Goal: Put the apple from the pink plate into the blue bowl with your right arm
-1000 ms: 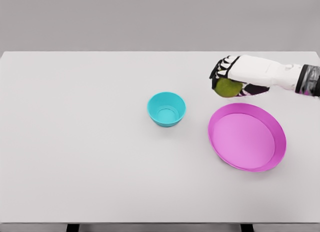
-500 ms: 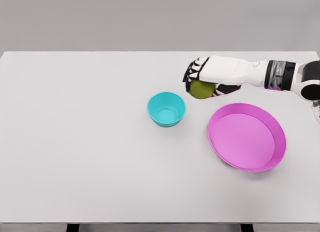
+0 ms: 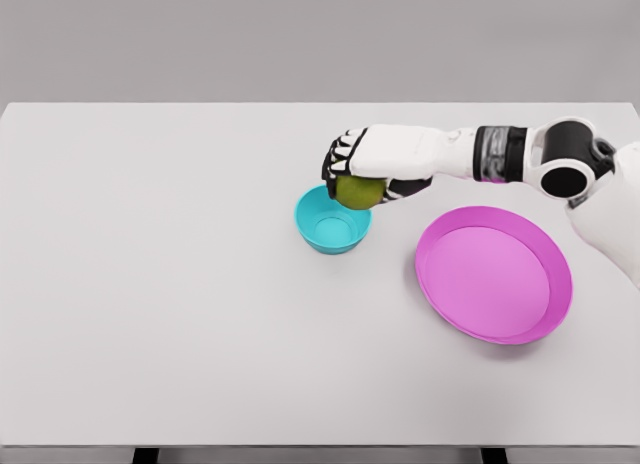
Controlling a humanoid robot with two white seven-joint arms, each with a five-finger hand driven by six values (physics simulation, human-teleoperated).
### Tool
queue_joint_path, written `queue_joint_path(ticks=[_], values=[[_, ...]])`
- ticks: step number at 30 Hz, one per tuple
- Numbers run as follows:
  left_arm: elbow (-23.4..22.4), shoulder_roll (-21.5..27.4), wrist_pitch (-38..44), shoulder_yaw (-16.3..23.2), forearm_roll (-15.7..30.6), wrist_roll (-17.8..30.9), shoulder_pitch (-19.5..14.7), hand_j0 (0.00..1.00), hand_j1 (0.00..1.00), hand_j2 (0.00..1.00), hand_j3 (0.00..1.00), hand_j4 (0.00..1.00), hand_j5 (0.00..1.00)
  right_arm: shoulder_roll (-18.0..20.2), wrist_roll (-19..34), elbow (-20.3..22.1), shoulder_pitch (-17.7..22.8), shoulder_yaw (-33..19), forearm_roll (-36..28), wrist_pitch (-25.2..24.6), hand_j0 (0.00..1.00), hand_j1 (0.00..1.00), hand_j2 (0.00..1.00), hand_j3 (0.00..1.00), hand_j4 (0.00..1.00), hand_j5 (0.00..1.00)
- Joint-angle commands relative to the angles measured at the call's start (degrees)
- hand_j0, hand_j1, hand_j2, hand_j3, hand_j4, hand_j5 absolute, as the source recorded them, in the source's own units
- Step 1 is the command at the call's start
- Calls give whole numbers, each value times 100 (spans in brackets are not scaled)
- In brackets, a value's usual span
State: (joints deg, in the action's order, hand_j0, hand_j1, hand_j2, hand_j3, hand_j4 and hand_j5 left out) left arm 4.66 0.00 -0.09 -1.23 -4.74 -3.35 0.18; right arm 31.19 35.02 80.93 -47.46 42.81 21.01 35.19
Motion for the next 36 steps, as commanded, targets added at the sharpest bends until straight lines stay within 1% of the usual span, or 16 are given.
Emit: queue_joint_path(ticks=[1, 5, 9, 11, 13, 16, 22, 25, 27, 28, 29, 30, 36], values=[[0, 0, 0, 0, -1, 1, 0, 100, 100, 100, 100, 100, 100, -157, -2, -86, -9, 193, 26, -19, 40, 40, 40, 40, 40, 40], [0, 0, 0, 0, -1, 1, 0, 100, 100, 100, 100, 100, 100, -263, -2, -201, -88, 333, 26, -19, 40, 40, 40, 40, 40, 40], [0, 0, 0, 0, -1, 1, 0, 100, 100, 100, 100, 100, 100, -298, -2, -218, -88, 351, 26, -19, 41, 41, 41, 41, 41, 41], [0, 0, 0, 0, -1, 1, 0, 100, 100, 100, 100, 100, 100, -298, -2, -332, -97, 351, 44, -19, 42, 42, 42, 42, 42, 42], [0, 0, 0, 0, -1, 1, 0, 100, 100, 100, 100, 100, 100, -307, -2, -350, -105, 360, 44, -19, 42, 42, 42, 42, 42, 42], [0, 0, 0, 0, -1, 1, 0, 100, 100, 100, 100, 100, 100, -394, -2, -482, -141, 369, 88, -19, 42, 42, 42, 42, 42, 42], [0, 0, 0, 0, -1, 1, 0, 100, 100, 100, 100, 100, 100, -430, -2, -544, -176, 413, 88, -19, 43, 43, 43, 43, 43, 43], [0, 0, 0, 0, -1, 1, 0, 100, 100, 100, 100, 100, 100, -483, -2, -579, -211, 448, 88, -19, 44, 44, 44, 44, 44, 44], [0, 0, 0, 0, -1, 1, 0, 100, 100, 100, 100, 100, 100, -500, -2, -579, -211, 457, 88, -19, 48, 48, 48, 48, 48, 48], [0, 0, 0, 0, -1, 1, 0, 100, 100, 100, 100, 100, 100, -500, -2, -587, -211, 457, 88, -19, 48, 48, 48, 48, 48, 48], [0, 0, 0, 0, -1, 1, 0, 100, 100, 100, 100, 100, 100, -500, -2, -587, -211, 448, 88, -19, 59, 59, 59, 59, 59, 59], [0, 0, 0, 0, -1, 1, 0, 100, 100, 100, 100, 100, 100, -500, -2, -587, -211, 448, 88, -19, 100, 100, 100, 100, 100, 100], [0, 0, 0, 0, -1, 1, 0, 100, 100, 100, 100, 100, 100, -491, -2, -552, -211, 456, 88, -19, 100, 100, 100, 100, 100, 100]])
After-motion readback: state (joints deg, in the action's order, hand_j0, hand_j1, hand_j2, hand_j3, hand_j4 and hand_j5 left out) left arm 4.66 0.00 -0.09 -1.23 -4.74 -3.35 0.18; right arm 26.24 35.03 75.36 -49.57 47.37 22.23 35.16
